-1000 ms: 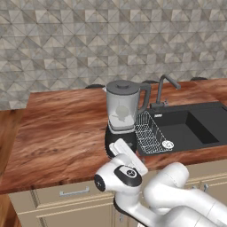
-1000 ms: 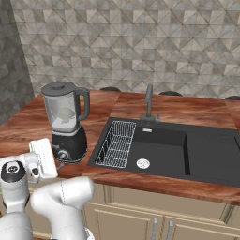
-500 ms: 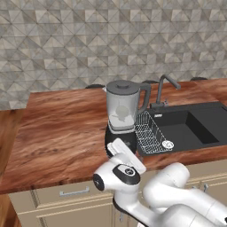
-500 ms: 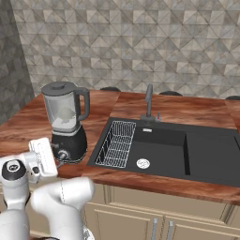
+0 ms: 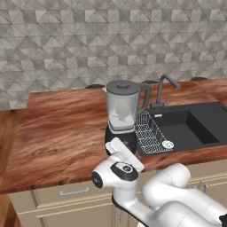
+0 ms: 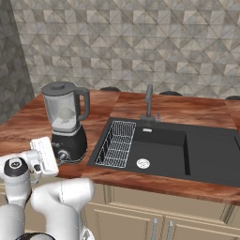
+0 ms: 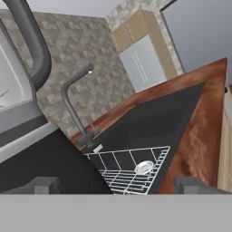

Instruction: Open the blender lid, put the pear in the blender, close the lid, and start the blender.

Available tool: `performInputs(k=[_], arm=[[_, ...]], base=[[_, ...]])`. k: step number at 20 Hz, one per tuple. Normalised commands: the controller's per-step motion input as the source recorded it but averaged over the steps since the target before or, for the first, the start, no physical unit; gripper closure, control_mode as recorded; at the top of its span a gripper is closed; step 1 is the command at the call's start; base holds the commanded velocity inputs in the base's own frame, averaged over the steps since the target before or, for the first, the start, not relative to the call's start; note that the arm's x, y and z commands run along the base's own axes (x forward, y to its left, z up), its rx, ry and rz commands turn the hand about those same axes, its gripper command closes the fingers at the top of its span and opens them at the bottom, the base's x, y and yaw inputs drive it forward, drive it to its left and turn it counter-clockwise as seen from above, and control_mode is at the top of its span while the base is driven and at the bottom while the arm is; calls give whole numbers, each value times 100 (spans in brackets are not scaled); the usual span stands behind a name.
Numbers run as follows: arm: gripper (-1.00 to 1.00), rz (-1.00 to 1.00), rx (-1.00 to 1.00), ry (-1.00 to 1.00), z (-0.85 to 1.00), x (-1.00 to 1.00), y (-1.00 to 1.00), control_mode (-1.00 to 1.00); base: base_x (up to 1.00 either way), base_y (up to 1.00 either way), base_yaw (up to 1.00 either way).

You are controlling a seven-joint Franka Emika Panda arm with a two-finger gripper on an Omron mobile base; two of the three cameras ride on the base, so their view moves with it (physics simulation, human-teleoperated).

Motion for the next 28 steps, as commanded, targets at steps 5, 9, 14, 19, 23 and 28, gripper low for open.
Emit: performInputs(k=[5, 9, 14, 19, 23, 28], arm=[[-100, 0, 0, 0, -16, 13, 0, -100], [-100, 0, 0, 0, -11, 14, 0, -100], [-100, 0, 0, 0, -12, 16, 0, -100], [-100, 0, 0, 0, -10, 14, 0, -100], [-100, 0, 0, -1, -6, 14, 0, -100], [-100, 0, 0, -3, 0, 23, 0, -100]], base=[[0, 0, 0], [0, 0, 0], [0, 0, 0], [0, 0, 0], [0, 0, 0], [0, 0, 0]])
